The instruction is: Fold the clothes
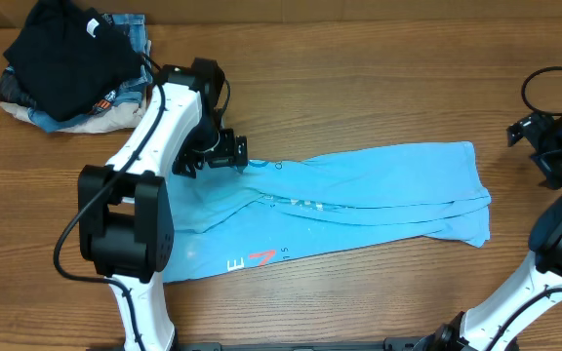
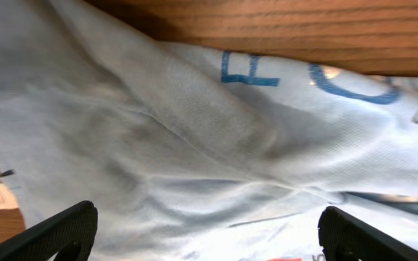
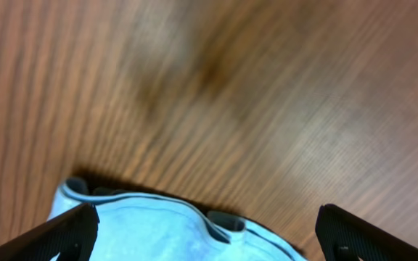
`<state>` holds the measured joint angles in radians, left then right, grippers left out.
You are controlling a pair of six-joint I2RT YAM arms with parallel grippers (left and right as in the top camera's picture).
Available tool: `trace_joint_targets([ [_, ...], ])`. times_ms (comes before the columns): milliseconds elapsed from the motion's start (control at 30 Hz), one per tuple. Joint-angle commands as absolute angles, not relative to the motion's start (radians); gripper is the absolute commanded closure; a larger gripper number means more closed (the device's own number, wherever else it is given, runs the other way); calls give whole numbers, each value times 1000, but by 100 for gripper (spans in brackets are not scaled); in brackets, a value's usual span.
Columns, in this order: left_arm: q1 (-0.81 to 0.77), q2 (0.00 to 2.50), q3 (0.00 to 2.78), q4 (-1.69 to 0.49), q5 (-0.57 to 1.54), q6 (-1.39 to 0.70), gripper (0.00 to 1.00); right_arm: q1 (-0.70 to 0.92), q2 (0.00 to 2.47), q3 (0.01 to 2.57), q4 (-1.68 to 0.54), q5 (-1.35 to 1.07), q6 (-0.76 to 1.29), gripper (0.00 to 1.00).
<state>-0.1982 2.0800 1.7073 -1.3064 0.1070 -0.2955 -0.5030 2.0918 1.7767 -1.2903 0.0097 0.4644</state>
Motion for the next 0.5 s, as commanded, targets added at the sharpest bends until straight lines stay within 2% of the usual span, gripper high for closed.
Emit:
trace_joint_targets([
  [0, -190, 2046, 1731, -1315, 98, -284, 0, -502, 2089, 1800, -1267, -20, 357, 0],
  [167, -190, 2048, 1724, -1347, 105, -285, 0, -502, 2089, 1797, -1288, -35, 325, 0],
  [467, -201, 2048, 1722, -1383, 235, -284, 0, -485, 2089, 1787, -1353, -109, 313, 2],
])
